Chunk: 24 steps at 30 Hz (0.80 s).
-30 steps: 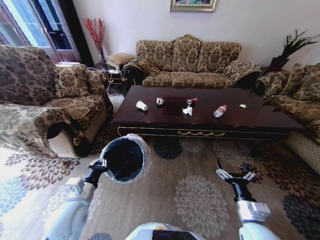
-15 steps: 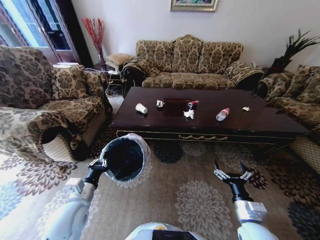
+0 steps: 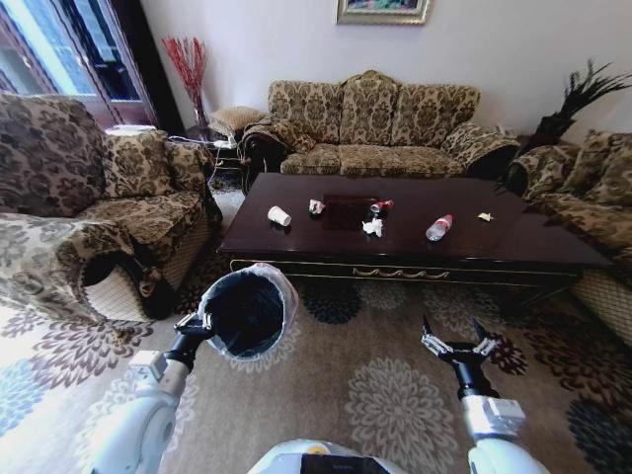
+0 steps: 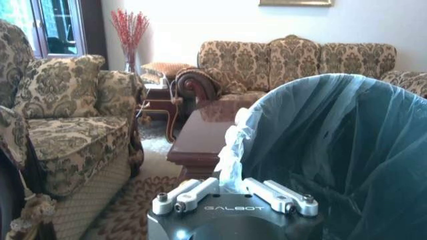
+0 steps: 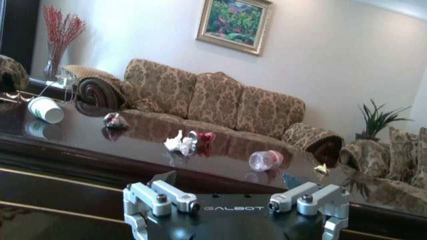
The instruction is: Move to the front of the table and place the trash on the table into the trash bin.
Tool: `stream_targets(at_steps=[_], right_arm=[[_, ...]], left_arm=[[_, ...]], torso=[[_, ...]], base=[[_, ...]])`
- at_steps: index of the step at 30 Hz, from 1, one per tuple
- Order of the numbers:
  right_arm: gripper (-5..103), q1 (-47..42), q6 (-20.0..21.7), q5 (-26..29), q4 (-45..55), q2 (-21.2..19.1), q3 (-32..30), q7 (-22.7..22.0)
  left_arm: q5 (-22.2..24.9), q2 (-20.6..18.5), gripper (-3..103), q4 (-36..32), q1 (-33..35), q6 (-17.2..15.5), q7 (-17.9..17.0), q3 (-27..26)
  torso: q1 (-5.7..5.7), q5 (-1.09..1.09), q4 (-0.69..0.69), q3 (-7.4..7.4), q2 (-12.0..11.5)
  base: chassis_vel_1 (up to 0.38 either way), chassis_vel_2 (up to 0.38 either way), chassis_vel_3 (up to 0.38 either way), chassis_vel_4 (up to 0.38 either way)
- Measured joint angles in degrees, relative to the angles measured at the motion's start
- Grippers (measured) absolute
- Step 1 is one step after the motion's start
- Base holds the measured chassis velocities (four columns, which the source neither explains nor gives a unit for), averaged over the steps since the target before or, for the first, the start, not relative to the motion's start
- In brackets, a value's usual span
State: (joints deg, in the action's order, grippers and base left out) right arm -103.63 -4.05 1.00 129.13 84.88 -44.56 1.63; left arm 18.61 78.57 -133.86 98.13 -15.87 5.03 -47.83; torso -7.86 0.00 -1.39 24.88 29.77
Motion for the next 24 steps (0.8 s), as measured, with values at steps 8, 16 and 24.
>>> stream_targets(at_steps=[8,16,24], right_arm=[[100,-0.1,-0.7,-0.2,0.1,0.2,0.2,0.0],[100,-0.8,-0.4,-0.2,0.1,0.2,-0.1,0.7],[100,-0.3,-0.1,-0.3,0.1,0.2,0.5,1.0]], left_arm=[[0.2,0.2,1,-0.1,0.2,1.2,-0.2,0.3],[-0.1,0.4,1,-0.5,0.4,1.5,0.0,0.5],[-0.1,1.1,1,-0.9,1.0,1.9,0.9,-0.5]], torso=[[-0.33,0.00,0.00,0.54,0.9],[-0.33,0.00,0.00,0.54,0.9],[-0.30,-0.01,-0.01,0.47,0.8]], base=[[0.000,0.000,0.000,0.000],[0.000,0.000,0.000,0.000],[-0.065,-0.053,0.064,0.044]])
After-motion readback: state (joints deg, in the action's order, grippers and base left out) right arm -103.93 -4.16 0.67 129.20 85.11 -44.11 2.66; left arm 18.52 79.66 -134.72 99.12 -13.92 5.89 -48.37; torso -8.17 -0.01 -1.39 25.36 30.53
